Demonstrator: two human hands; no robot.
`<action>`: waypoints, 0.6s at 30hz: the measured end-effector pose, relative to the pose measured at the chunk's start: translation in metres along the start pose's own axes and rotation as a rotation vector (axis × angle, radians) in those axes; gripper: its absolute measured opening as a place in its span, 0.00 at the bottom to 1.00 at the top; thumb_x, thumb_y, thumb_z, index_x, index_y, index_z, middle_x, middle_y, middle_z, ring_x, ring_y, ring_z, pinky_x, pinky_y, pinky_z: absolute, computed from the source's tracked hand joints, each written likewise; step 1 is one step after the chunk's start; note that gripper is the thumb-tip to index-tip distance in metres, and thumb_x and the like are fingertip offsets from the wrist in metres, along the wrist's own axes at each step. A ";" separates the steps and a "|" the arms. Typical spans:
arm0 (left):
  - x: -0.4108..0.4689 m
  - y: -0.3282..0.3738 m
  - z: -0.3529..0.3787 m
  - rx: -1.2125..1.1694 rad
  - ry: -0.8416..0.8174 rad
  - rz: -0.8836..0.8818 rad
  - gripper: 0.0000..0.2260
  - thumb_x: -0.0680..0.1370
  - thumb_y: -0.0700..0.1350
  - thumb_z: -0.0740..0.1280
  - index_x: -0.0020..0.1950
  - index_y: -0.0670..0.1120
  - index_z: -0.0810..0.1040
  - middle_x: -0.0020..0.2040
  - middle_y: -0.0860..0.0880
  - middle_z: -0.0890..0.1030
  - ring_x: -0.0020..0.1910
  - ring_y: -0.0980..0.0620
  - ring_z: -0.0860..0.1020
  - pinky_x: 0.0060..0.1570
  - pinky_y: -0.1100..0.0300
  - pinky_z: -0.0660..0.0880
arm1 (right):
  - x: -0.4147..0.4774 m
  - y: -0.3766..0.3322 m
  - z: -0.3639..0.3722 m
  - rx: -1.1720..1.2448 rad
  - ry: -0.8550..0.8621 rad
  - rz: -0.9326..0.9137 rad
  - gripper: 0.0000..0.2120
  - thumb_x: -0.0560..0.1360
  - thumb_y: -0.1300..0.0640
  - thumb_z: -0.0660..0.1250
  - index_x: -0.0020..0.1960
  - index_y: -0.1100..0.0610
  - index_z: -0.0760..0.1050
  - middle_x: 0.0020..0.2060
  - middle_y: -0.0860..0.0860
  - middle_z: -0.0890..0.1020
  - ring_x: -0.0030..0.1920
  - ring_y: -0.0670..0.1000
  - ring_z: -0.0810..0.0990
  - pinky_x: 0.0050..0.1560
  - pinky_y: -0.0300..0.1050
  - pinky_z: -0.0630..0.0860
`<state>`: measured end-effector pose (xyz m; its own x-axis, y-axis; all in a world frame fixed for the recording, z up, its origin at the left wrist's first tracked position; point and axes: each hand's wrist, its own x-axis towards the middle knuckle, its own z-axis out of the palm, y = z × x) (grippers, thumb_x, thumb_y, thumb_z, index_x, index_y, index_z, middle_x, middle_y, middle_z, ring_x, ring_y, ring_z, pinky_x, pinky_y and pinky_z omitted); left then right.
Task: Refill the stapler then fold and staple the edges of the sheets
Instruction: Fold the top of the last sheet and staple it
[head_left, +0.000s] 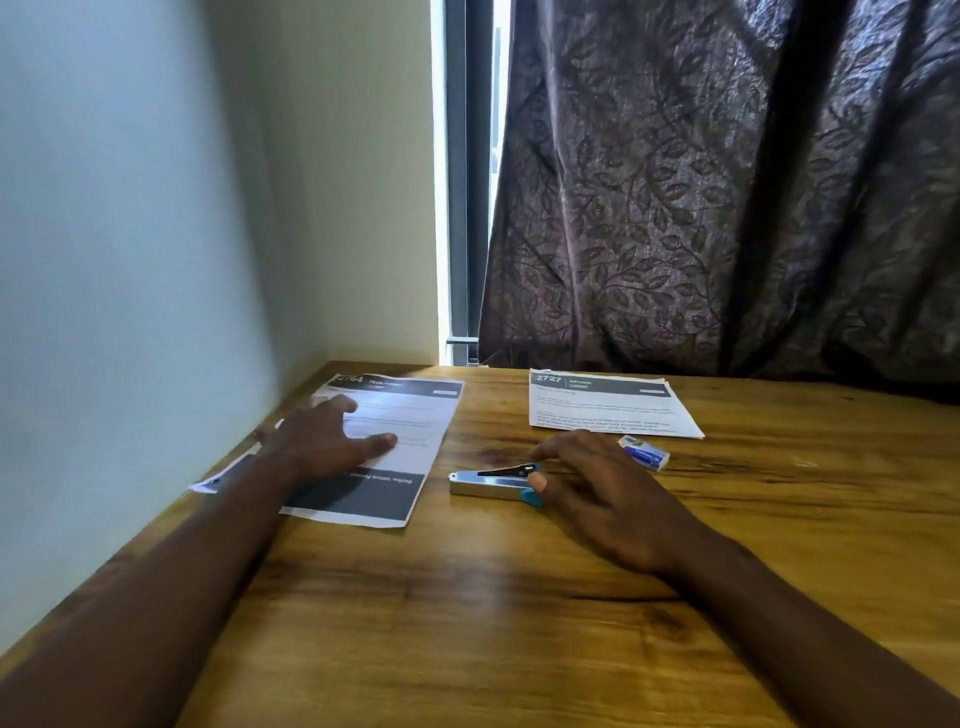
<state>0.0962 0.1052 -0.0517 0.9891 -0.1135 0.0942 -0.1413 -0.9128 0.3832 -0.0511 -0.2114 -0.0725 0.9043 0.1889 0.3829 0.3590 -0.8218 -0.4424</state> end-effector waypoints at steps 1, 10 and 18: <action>-0.001 0.004 0.001 0.003 -0.002 0.023 0.39 0.69 0.73 0.67 0.74 0.53 0.70 0.77 0.47 0.70 0.73 0.44 0.71 0.68 0.45 0.70 | 0.000 0.000 0.000 -0.003 -0.001 0.000 0.22 0.79 0.34 0.57 0.67 0.43 0.74 0.61 0.36 0.74 0.64 0.36 0.68 0.65 0.38 0.68; -0.004 0.019 0.007 0.175 0.084 -0.056 0.46 0.65 0.79 0.62 0.75 0.53 0.67 0.76 0.47 0.71 0.73 0.41 0.70 0.69 0.38 0.68 | -0.001 -0.002 -0.001 -0.047 -0.021 0.002 0.21 0.80 0.37 0.59 0.69 0.43 0.73 0.63 0.37 0.74 0.64 0.37 0.68 0.63 0.35 0.67; 0.001 0.016 0.006 -0.225 0.168 0.001 0.40 0.61 0.64 0.80 0.69 0.55 0.73 0.70 0.43 0.74 0.66 0.41 0.74 0.64 0.42 0.74 | 0.000 -0.004 0.000 -0.113 -0.028 -0.008 0.20 0.80 0.40 0.63 0.71 0.42 0.71 0.64 0.37 0.74 0.64 0.35 0.68 0.61 0.26 0.63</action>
<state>0.0952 0.0882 -0.0511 0.9706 -0.0305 0.2387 -0.1668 -0.8002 0.5761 -0.0529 -0.2086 -0.0708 0.9080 0.2097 0.3628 0.3396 -0.8754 -0.3441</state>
